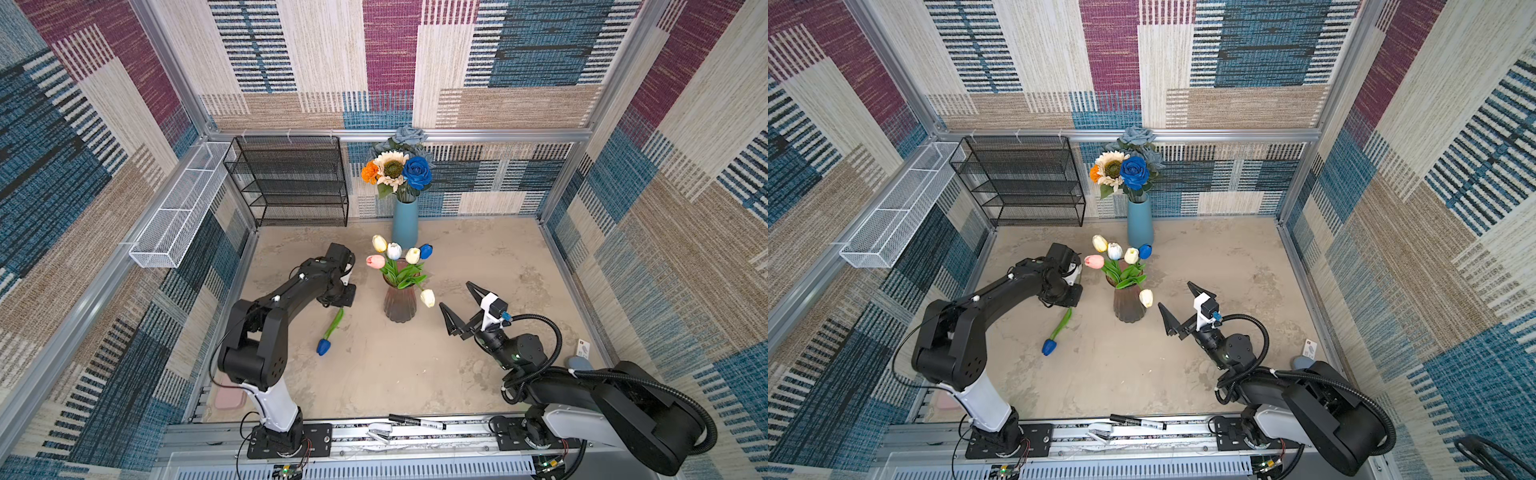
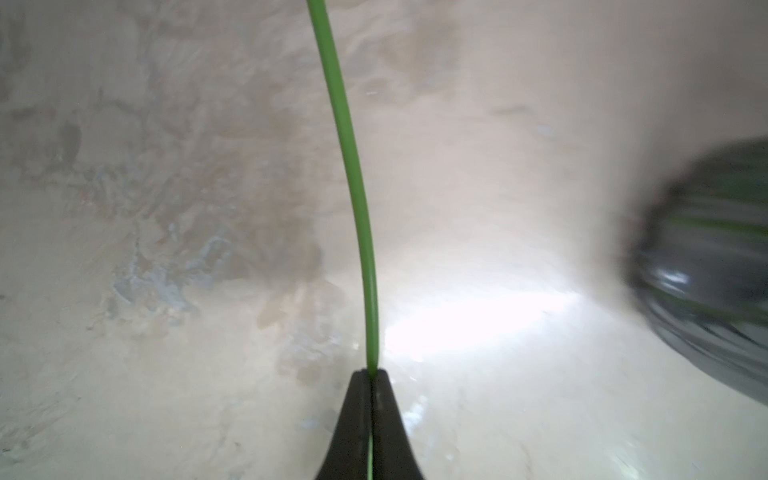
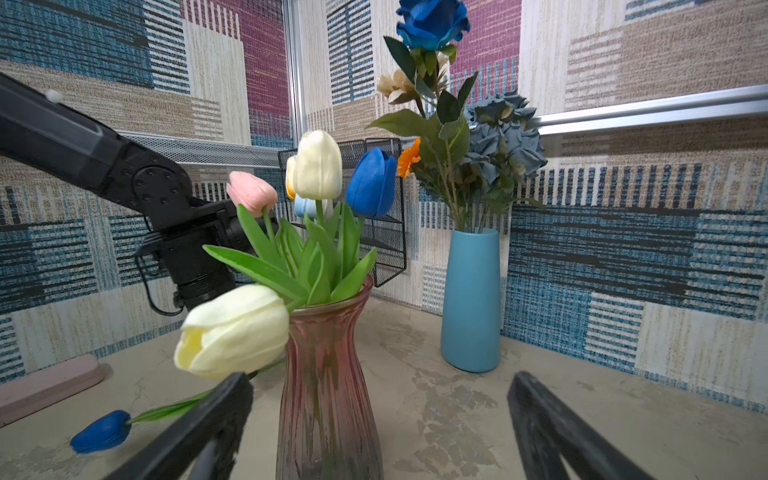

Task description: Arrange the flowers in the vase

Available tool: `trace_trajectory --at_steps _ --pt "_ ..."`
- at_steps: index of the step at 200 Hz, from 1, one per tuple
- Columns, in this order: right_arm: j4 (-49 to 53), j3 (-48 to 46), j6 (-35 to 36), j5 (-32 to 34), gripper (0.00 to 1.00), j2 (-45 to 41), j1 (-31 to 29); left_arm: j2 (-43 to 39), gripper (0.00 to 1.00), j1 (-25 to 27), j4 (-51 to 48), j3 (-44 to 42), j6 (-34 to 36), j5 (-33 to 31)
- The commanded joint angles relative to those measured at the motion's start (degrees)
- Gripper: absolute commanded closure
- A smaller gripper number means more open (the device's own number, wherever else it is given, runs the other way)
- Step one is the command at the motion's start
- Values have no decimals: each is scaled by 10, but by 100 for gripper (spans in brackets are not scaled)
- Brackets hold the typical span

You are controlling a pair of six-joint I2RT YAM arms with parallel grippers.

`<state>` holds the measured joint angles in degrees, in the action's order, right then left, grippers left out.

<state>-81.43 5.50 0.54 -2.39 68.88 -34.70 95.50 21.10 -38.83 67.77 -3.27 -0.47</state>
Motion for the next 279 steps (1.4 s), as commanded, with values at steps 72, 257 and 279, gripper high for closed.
trace_trajectory --at_steps 72,257,279 --pt "83 10 6 9 0 -131 0 -231 100 153 9 -156 32 42" --pt "652 105 -103 -148 6 -407 -4 -179 54 350 106 -136 376 27" --pt "688 110 -97 -160 10 -401 -21 -329 51 345 176 -214 341 12"
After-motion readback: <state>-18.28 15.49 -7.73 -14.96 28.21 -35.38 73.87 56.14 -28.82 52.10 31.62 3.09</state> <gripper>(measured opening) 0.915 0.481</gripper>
